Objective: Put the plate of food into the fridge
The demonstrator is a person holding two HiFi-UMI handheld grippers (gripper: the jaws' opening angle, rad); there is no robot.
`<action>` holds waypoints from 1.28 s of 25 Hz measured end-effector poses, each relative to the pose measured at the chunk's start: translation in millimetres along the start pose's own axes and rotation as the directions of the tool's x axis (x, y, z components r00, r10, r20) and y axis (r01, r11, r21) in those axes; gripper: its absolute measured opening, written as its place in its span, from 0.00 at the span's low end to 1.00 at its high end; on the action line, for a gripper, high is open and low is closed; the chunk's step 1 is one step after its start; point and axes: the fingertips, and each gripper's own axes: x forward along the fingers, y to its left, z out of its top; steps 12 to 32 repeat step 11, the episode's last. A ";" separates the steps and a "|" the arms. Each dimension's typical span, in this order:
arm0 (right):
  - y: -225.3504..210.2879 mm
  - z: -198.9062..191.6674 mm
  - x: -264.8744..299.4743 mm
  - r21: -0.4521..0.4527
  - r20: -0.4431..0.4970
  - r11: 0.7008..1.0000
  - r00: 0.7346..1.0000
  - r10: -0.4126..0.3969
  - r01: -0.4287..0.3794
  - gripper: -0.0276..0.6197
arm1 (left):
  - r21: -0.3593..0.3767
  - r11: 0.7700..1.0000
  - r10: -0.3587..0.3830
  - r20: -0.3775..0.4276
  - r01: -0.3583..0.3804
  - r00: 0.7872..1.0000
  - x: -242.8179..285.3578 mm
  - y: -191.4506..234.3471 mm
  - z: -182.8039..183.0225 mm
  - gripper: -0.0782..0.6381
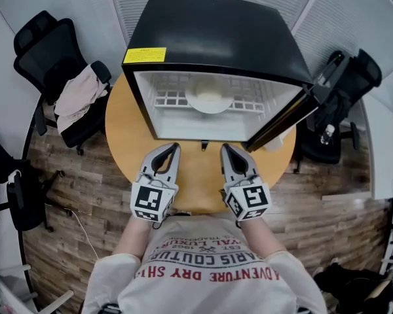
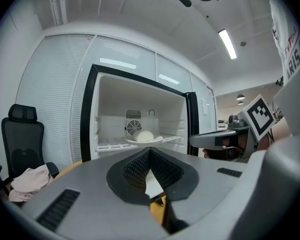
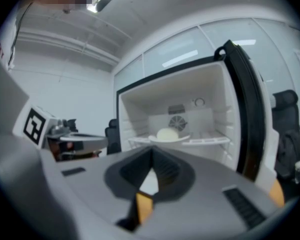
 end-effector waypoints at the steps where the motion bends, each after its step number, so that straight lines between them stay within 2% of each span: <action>1: -0.4 -1.4 0.0 0.009 -0.004 1.000 1.000 -0.002 0.002 0.09 | -0.002 1.000 -0.002 0.000 0.002 1.000 -0.2 0.6 -0.5 0.15; 7: -1.1 -12.3 2.2 0.029 -0.041 1.000 0.999 -0.011 0.012 0.09 | -0.001 1.000 -0.021 0.016 0.021 1.000 -0.9 0.6 -0.5 0.15; 11: -1.4 -17.5 6.8 0.076 -0.057 0.997 0.998 -0.016 0.020 0.09 | 0.005 0.999 -0.038 0.030 0.038 0.999 1.1 1.9 0.8 0.15; 32: -1.4 -17.5 6.8 0.076 -0.057 0.997 0.998 -0.016 0.020 0.09 | 0.005 0.999 -0.038 0.030 0.038 0.999 1.1 1.9 0.8 0.15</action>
